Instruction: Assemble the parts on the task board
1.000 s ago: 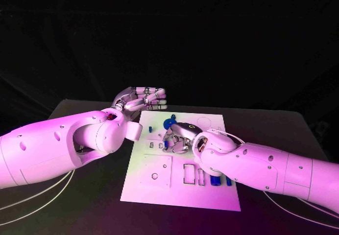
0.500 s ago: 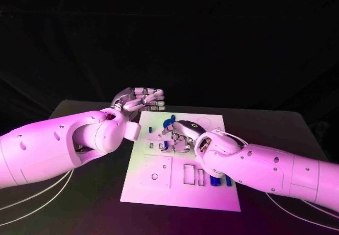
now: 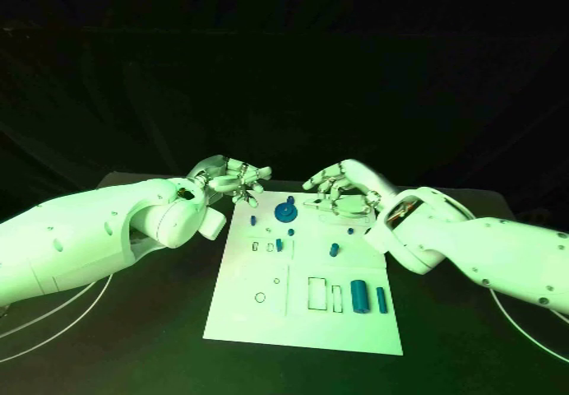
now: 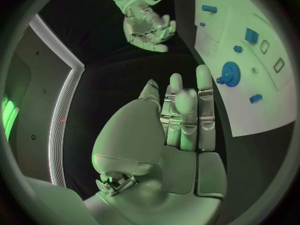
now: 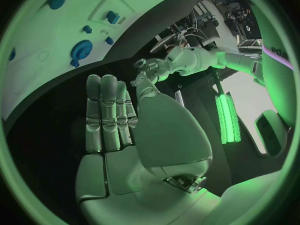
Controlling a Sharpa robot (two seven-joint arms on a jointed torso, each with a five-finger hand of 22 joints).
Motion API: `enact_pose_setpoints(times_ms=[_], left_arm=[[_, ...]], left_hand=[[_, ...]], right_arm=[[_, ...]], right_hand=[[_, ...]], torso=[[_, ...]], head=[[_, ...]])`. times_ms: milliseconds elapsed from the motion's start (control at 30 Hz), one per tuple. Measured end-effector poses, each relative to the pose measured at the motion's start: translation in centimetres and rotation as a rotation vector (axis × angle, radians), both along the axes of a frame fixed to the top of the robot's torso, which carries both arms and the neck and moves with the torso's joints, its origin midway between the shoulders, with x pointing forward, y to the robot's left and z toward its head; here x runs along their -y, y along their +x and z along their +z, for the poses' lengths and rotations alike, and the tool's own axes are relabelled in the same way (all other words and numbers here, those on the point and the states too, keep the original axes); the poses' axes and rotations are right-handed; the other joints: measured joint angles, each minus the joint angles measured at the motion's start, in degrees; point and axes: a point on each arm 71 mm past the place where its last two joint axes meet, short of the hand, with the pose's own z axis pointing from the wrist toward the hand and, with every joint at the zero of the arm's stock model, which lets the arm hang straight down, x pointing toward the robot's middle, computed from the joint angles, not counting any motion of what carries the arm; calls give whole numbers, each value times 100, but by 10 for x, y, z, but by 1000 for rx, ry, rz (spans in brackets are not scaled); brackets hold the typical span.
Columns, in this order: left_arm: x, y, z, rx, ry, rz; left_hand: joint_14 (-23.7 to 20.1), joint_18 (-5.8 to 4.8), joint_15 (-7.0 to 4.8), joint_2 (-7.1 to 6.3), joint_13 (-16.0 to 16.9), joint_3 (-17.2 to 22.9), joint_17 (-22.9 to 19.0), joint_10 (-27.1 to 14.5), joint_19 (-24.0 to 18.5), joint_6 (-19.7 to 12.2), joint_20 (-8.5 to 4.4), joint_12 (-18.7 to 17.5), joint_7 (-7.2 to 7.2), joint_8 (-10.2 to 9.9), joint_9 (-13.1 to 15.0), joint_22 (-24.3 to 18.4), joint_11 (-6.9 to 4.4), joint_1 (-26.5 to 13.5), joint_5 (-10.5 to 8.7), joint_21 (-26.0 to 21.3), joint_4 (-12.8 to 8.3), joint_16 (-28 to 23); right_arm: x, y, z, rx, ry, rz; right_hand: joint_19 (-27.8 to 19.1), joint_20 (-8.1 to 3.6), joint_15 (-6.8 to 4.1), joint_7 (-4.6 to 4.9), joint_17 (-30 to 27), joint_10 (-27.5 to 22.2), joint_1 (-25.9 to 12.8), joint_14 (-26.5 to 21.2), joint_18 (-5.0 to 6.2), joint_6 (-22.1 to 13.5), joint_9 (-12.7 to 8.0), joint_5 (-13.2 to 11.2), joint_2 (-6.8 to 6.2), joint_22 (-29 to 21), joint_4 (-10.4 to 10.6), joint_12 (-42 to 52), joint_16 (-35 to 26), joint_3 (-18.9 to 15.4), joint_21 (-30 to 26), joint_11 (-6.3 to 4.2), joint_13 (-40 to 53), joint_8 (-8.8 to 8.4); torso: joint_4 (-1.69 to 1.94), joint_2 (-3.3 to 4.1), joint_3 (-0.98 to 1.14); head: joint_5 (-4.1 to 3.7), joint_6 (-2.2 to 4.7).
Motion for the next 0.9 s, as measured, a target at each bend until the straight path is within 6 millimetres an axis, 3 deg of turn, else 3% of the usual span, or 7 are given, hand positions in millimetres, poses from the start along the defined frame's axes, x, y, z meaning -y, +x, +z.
enact_pose_setpoints(times_ms=[67, 133, 200, 433, 533, 633, 900], left_arm=[[3, 5, 0, -22, 87, -41], [7, 8, 0, -39, 169, -77], [13, 10, -1, -62, 270, -117], [30, 15, -10, -129, 573, -206], [38, 17, -15, -157, 689, -234], [44, 19, -19, -180, 786, -255], [59, 25, -27, -210, 939, -284]], left_hand=[[99, 1, -50, 15, 361, -65, 1069, -32, 6, 11, -44, 371, -32, 54, 89, 294, 11, -164, 0, 385, -17, 909], [146, 1, -87, 38, 812, -146, 1892, -113, 251, 47, -91, 845, -102, 155, 226, 1178, -30, -322, 0, 1145, -14, 1610], [167, -136, -114, 63, 1570, -248, 2139, -132, 575, 96, -141, 1610, -151, 304, 410, 2186, -52, -482, 0, 1931, 0, 2116], [140, -354, -206, 155, 3725, -560, 2176, 98, 1211, 3, -245, 3672, -285, 769, 1083, 4028, -195, -759, 0, 3168, 21, 2578], [161, -452, -226, 185, 4180, -639, 2176, 203, 1428, -41, -275, 4081, -329, 955, 1382, 4556, -220, -789, 0, 3470, 22, 2717], [140, -535, -247, 217, 4432, -703, 2175, 264, 1527, -82, -296, 4304, -343, 1082, 1609, 4834, -210, -897, 0, 3620, 10, 2766], [139, -536, -247, 226, 4556, -773, 2175, 270, 1568, -153, -295, 4390, -354, 1178, 1857, 5020, -205, -1003, 0, 3716, 17, 2766]], right_arm=[[21, 3, 6, -43, 42, -34], [38, 3, 10, -81, 79, -61], [54, 3, 13, -120, 116, -87], [86, 2, 15, -195, 197, -137], [94, 2, 16, -210, 218, -152], [97, 2, 16, -218, 232, -158], [100, 2, 17, -227, 254, -165]], right_hand=[[-127, 52, 22, 53, -515, 419, 103, -109, 0, 127, -59, 42, -30, -510, 64, -820, -978, 140, -640, 61, -744, -37], [-72, 126, 102, 54, -872, 633, 125, -60, 0, 239, -97, 58, -45, -891, 141, -1510, -1674, 217, -1053, 89, -1325, -103], [37, 204, 183, 52, -1148, 853, 102, 38, 0, 308, -139, 91, -74, -1192, 166, -1965, -2176, 297, -1337, 92, -1733, -184], [360, 245, 212, 84, -1654, 1218, 34, 320, 0, 430, -231, 200, -169, -1832, 83, -2711, -3083, 444, -1883, 147, -2417, -386], [359, 245, 212, 85, -1772, 1266, 12, 320, 0, 431, -248, 200, -192, -2005, 57, -2832, -3292, 469, -2040, 195, -2535, -439], [280, 324, 348, 106, -1938, 1279, -18, 184, -1, 451, -270, 200, -221, -2233, 19, -2955, -3579, 508, -2279, 208, -2658, -501], [254, 390, 418, 131, -2139, 1257, -106, 114, -1, 425, -288, 200, -253, -2531, -69, -3049, -3842, 545, -2520, 271, -2816, -568]], torso=[[-7, -23, 7], [-16, -46, 14], [-24, -63, 19], [-38, -109, 52], [-39, -123, 68], [-39, -135, 82], [-39, -141, 100]], head=[[13, -7], [18, -24], [22, -35], [46, -94], [51, -120], [51, -155], [62, -202]])
